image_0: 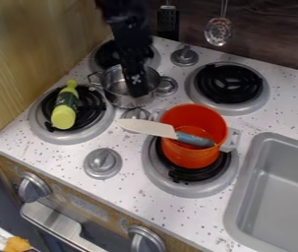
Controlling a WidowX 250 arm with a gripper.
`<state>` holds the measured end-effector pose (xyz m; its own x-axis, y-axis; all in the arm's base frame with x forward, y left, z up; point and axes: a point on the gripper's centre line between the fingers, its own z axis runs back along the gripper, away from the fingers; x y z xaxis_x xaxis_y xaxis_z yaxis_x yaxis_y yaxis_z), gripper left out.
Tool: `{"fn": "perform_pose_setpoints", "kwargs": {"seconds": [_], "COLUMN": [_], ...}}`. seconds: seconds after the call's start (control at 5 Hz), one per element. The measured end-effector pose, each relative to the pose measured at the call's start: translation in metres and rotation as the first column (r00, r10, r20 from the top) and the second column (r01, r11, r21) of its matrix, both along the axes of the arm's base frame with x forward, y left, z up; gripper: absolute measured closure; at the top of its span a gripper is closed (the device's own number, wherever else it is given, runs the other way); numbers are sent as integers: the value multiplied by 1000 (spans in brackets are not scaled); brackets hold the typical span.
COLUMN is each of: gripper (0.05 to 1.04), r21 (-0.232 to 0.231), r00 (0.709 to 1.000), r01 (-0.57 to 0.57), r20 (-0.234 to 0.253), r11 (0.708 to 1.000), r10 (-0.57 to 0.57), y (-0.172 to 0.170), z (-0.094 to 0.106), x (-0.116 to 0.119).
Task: Put the silver pot on the burnsen burner
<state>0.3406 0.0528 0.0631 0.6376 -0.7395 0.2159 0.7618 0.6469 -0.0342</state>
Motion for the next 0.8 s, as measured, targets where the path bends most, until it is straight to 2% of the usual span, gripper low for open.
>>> {"fn": "perform_pose_setpoints", "kwargs": {"seconds": [0.2, 0.4, 0.8], "gripper": [83, 83, 83], "r21": [-31, -24, -42], "r00": [999, 997, 995], "r01": [48, 77, 97], "r20": [23, 7, 35], "r11": [998, 997, 994], "r10": [-47, -77, -95], "y": [-1, 10, 7], "z": [-2, -13, -35], "x": [3, 3, -9]}}
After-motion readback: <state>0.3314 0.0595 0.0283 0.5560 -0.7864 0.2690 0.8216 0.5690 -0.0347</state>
